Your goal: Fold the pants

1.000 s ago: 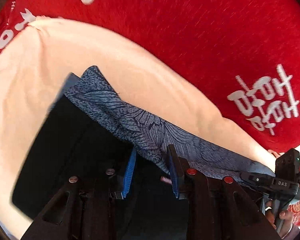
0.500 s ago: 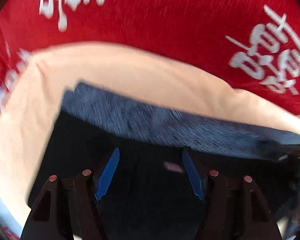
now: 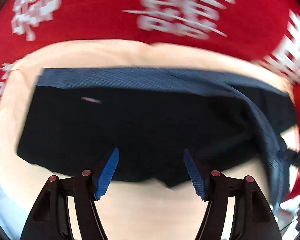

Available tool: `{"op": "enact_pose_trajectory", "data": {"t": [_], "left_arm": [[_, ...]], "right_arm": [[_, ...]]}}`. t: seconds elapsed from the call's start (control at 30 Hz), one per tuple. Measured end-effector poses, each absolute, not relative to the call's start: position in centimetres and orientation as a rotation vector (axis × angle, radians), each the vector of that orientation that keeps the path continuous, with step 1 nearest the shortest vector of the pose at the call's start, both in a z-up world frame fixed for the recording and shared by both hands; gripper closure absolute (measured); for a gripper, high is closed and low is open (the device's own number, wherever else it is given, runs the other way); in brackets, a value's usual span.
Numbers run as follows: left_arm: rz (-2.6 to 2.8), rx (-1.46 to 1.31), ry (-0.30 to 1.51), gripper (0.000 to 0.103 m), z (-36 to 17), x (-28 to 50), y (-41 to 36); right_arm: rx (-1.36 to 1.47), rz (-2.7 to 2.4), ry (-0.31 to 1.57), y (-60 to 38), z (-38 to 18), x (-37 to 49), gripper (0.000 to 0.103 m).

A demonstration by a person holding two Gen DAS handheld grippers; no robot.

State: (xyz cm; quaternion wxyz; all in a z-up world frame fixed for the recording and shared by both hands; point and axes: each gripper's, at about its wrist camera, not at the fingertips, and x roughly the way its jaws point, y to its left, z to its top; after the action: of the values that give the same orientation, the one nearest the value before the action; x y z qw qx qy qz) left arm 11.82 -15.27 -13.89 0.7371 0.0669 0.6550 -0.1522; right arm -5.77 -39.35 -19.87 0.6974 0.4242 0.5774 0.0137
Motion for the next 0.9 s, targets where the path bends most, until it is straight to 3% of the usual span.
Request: {"op": "enact_pose_trajectory", "data": {"t": [0.27, 0.67, 0.73, 0.77, 0.9], "left_arm": [[-0.63, 0.124, 1.512, 0.034, -15.2, 6.4, -26.5], [-0.637, 0.194, 1.442, 0.034, -14.2, 4.3, -28.5], [-0.616, 0.191, 1.463, 0.034, -14.9, 4.5, -28.2], [-0.601, 0.19, 1.468, 0.034, -15.2, 4.6, -28.3], [-0.542, 0.181, 1.458, 0.034, -14.8, 4.9, -28.2]], "right_arm": [[1.445, -0.214, 1.033, -42.5, -22.8, -23.5, 0.048], [1.994, -0.342, 0.386, -41.7, -30.1, -30.8, 0.048], [2.035, -0.368, 0.339, -42.1, -29.9, -31.1, 0.068], [2.007, -0.389, 0.423, -42.7, -29.4, -30.6, 0.096], [1.715, -0.337, 0.698, -46.4, -23.5, -26.3, 0.096]]}}
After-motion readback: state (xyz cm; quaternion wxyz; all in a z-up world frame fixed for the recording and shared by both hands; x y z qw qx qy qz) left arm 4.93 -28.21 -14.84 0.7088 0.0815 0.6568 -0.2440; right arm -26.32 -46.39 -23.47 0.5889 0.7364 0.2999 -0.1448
